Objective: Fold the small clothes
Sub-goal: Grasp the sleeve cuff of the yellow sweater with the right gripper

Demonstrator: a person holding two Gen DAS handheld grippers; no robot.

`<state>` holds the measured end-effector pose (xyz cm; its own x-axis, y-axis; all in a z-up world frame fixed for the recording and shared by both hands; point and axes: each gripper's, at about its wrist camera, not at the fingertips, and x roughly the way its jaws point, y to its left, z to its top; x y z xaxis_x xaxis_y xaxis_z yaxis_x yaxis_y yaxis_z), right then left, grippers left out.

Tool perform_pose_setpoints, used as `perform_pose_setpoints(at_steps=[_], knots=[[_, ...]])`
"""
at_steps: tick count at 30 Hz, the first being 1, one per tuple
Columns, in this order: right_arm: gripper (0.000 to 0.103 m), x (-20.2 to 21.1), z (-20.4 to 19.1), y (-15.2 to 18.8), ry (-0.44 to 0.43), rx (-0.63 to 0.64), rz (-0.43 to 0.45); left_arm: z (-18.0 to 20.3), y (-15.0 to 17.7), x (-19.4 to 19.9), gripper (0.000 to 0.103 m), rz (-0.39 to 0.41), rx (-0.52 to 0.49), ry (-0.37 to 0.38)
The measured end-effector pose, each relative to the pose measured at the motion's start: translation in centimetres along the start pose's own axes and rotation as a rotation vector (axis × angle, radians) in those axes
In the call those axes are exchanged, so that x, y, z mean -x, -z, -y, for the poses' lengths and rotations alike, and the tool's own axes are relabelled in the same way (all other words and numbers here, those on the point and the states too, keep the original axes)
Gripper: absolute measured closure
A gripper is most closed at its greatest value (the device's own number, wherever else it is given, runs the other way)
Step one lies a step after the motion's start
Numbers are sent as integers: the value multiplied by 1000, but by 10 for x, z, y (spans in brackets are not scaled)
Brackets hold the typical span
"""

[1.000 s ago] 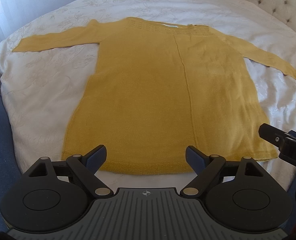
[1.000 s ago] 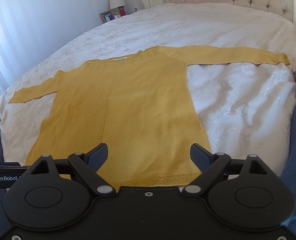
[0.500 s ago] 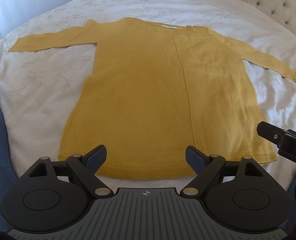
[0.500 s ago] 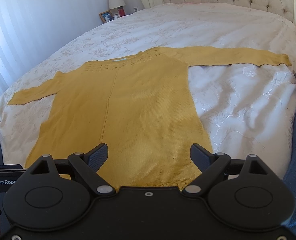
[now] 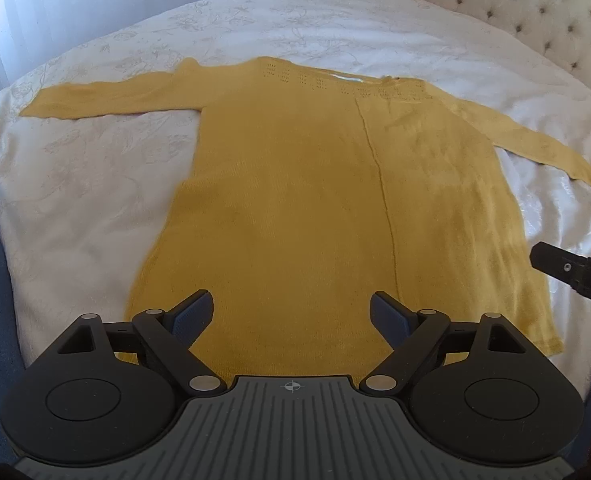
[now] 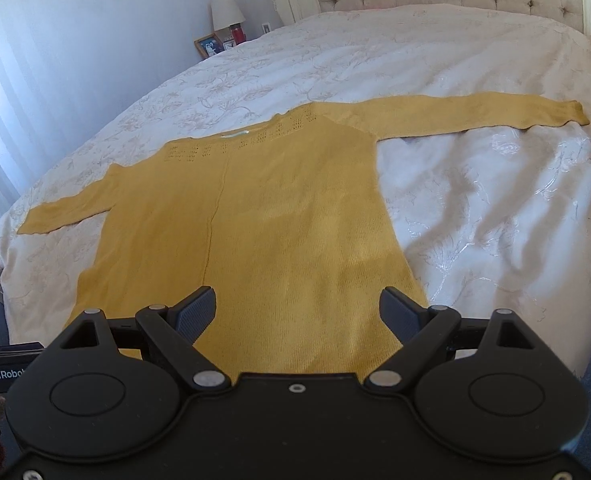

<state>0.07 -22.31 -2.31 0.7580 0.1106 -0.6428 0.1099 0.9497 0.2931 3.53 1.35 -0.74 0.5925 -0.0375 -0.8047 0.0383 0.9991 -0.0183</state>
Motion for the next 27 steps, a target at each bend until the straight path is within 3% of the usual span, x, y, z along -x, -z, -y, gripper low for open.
perform_pose_setpoints(at_steps=[7, 14, 17, 27], knots=[[13, -20, 36, -28, 75, 31, 56, 1, -16, -8, 17, 89, -35, -49], [18, -53, 101, -72, 183, 37, 76, 5, -44, -35, 17, 152, -34, -28], [28, -71, 135, -95, 229, 20, 59, 8, -55, -50, 17, 158, -35, -54], [35, -118, 229, -174, 399, -3, 74, 9, -71, -100, 17, 146, -51, -136]])
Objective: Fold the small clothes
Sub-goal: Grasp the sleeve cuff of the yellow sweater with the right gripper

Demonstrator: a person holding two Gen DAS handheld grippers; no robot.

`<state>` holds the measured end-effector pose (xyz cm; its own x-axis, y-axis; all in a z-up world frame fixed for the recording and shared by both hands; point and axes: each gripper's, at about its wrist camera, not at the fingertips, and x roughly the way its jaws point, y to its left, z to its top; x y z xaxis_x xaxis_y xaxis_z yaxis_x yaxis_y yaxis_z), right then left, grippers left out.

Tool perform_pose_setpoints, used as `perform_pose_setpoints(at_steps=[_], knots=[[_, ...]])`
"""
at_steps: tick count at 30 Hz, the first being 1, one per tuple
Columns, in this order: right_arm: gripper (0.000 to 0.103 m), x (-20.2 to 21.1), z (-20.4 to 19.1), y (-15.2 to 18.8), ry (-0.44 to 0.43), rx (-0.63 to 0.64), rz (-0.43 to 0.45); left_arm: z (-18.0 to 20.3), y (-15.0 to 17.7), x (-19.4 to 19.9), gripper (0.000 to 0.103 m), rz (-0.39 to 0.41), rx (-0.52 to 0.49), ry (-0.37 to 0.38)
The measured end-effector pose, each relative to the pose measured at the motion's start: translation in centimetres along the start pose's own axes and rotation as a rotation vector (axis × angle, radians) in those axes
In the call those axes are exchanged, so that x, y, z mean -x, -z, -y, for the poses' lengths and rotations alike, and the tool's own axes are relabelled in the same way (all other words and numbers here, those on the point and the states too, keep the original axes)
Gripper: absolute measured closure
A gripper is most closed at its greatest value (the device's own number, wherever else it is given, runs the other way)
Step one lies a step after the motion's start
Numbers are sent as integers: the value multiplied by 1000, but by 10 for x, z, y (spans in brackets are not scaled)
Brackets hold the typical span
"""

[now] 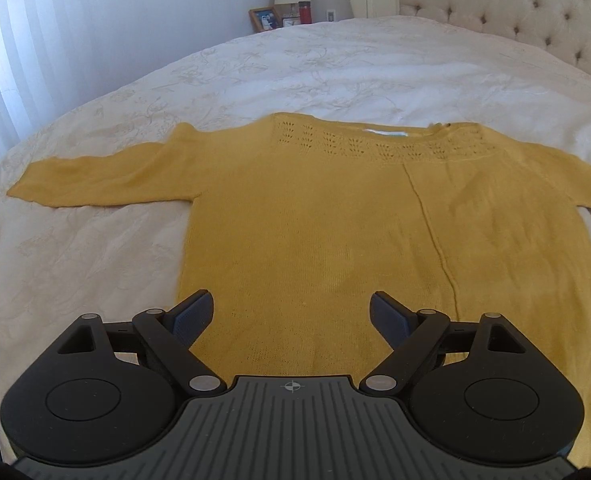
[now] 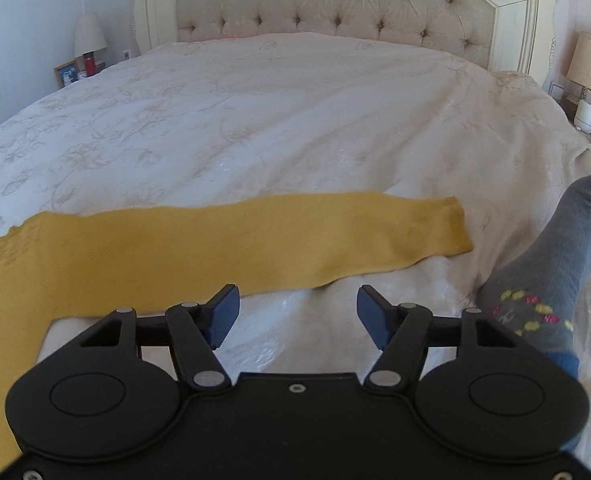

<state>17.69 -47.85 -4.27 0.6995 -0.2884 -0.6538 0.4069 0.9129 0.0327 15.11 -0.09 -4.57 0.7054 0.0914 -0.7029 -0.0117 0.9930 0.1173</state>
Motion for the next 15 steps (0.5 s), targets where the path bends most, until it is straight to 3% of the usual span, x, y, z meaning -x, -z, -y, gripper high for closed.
perform_pose_setpoints(at_steps=[7, 15], knots=[[35, -46, 46, -41, 92, -53, -14, 3, 12, -34, 17, -81, -15, -3], [27, -89, 85, -64, 181, -96, -91, 0, 25, -38, 13, -46, -4, 13]])
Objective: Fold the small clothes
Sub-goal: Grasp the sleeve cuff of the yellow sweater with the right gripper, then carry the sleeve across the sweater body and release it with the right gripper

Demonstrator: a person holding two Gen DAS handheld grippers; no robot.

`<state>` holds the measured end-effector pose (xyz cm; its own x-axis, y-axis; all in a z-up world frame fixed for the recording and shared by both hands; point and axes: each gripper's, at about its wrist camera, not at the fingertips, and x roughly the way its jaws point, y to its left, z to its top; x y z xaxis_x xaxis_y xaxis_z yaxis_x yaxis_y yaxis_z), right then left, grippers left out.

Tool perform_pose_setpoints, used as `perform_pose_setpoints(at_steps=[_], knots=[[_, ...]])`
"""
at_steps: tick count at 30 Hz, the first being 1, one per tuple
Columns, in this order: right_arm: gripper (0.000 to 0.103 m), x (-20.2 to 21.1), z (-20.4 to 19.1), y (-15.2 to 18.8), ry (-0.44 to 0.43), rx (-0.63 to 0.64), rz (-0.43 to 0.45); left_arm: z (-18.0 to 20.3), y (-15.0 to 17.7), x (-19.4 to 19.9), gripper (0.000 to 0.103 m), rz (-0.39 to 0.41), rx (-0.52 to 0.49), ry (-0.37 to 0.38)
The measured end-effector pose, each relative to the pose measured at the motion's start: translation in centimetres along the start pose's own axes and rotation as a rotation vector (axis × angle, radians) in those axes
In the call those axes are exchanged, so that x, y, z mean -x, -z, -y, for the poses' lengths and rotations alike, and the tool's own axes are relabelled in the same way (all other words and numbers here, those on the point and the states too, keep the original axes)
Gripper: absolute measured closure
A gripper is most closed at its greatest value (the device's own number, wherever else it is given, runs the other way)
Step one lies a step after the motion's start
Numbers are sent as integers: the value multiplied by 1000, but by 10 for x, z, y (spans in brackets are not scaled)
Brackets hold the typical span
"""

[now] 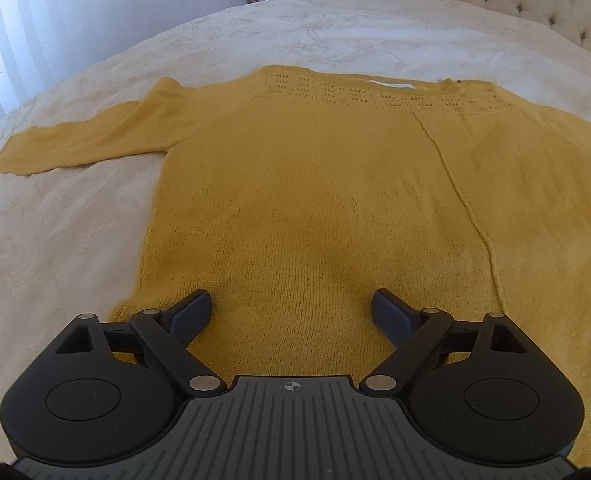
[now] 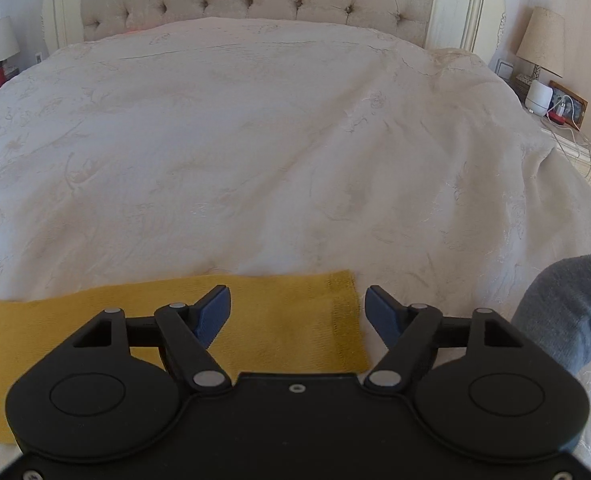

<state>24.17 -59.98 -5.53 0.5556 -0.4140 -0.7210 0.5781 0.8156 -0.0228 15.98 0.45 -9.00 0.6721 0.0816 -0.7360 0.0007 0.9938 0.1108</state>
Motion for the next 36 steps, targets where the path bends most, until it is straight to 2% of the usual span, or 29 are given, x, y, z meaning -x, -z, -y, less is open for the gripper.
perform_pose_setpoints(at_steps=[4, 7, 8, 9, 10, 12, 18, 21, 26, 31, 36], knots=[[27, -20, 10, -1, -16, -53, -73, 2, 0, -3, 10, 2, 4, -4], [28, -30, 11, 7, -58, -73, -147, 4, 1, -3, 9, 11, 5, -5], [43, -31, 10, 11, -80, -80, -161, 4, 2, -4, 9, 14, 4, -4], [73, -30, 8, 14, -90, -83, -167, 3, 2, -4, 8, 16, 4, -1], [83, -26, 5, 17, -97, -82, -160, 1, 2, -5, 8, 17, 5, 3], [89, -16, -3, 19, -101, -42, -134, 0, 2, -4, 8, 16, 7, 9], [90, 41, -34, 8, -145, 28, -35, -4, -10, -3, 11, -33, -2, 46], [89, 78, -61, -8, -199, 67, 4, -10, -15, 8, 13, -20, 4, 87], [89, 140, -124, -27, -309, 128, 51, -28, -27, 33, 13, 43, 12, 138], [89, 180, -203, -35, -471, 190, 68, -65, -43, 38, 13, 73, 63, 173], [89, 205, -285, -20, -626, 271, 67, -96, -49, 23, 13, 132, 29, 106]])
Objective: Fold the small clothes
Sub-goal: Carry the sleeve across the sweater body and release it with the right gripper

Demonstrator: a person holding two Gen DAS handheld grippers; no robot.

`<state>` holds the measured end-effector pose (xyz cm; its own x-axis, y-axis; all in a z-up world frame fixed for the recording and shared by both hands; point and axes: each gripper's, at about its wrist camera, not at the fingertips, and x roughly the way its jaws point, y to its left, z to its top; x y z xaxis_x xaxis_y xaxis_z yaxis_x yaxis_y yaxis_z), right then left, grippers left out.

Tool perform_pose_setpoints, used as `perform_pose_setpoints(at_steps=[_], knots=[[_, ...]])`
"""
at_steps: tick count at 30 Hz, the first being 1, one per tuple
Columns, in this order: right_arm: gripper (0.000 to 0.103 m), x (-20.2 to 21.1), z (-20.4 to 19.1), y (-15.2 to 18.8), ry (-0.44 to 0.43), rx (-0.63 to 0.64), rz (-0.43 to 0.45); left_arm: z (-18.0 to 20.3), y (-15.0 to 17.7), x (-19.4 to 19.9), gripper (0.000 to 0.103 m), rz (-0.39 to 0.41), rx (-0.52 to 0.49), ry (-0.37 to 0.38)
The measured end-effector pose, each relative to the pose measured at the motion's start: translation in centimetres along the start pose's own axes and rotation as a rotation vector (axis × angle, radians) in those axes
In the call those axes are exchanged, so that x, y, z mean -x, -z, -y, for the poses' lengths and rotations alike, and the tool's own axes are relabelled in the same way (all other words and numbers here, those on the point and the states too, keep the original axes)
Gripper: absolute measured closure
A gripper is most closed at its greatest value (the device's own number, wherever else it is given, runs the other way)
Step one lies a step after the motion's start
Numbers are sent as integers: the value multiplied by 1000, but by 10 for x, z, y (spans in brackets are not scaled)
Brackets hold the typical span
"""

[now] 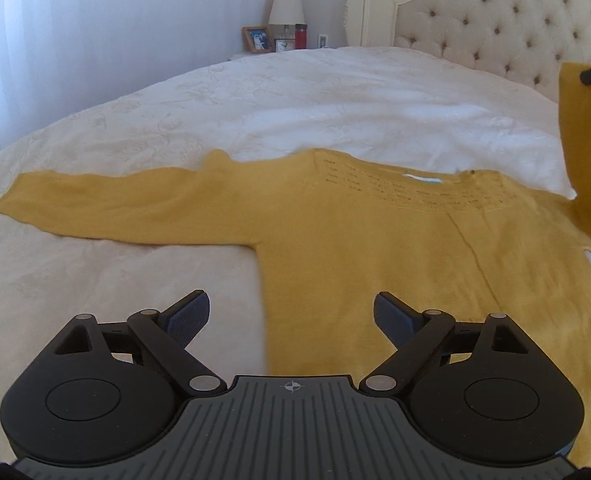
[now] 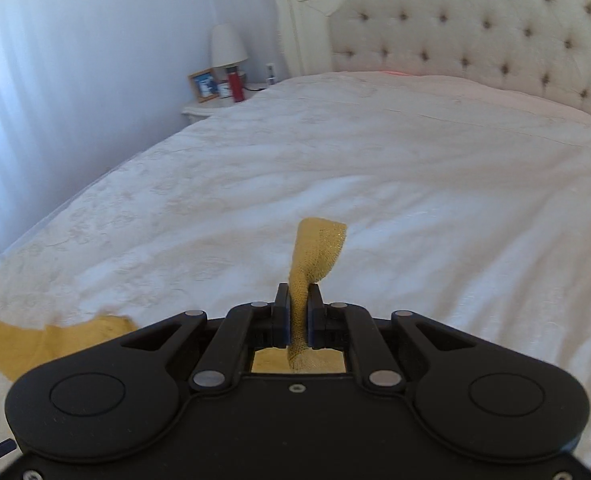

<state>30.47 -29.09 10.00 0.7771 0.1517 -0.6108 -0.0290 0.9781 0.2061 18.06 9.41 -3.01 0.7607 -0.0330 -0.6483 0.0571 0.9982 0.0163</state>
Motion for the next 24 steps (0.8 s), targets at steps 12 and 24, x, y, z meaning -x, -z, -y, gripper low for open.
perform_pose_setpoints(at_steps=[12, 24], knots=[[89, -105, -183, 66, -224, 85, -81, -56, 15, -23, 13, 5, 117, 50], [70, -123, -224, 127, -352, 93, -142, -71, 25, -29, 13, -53, 191, 102]])
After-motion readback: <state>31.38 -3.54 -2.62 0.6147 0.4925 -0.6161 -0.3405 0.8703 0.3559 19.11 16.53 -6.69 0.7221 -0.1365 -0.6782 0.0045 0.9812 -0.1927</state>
